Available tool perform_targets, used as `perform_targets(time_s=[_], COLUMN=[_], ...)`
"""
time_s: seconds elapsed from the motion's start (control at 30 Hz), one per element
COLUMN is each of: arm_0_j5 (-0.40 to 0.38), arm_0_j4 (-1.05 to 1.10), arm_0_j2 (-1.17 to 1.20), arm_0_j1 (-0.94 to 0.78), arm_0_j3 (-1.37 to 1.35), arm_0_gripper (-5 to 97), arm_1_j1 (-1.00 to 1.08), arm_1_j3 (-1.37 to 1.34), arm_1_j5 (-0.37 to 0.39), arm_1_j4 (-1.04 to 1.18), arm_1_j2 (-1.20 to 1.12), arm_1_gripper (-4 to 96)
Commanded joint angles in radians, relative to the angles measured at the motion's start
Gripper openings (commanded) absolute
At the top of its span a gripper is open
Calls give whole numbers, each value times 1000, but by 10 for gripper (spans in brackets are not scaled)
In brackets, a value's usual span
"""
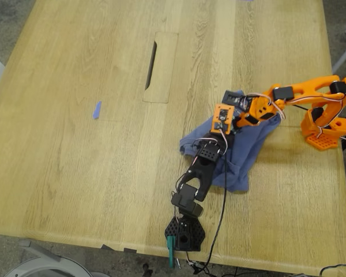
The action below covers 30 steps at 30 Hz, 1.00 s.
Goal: Fold a T-shirt
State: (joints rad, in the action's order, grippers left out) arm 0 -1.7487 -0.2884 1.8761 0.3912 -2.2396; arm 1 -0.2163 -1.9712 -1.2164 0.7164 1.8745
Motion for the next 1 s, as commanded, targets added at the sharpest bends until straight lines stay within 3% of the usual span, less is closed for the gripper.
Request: perform_targets(time_s=[0.0,0.43,0.97], arm_0_j5=[-12,-44,-34], arm_0_j4=[41,44,-38], arm_0_j2=[32,49,97], arm_0_j1=[-37,-282,-514], arm_0_j3=[-18,-140,-137], arm_0_gripper=[115,98,93], arm_1_j1=[14,149,402], arm_1_j3=[-89,-670,-920], arm_1_j5=[9,21,-6], arm_1_j4=[-46,-87,350], arm_1_j2=[61,502,1161], arm_1_gripper=[0,0,0])
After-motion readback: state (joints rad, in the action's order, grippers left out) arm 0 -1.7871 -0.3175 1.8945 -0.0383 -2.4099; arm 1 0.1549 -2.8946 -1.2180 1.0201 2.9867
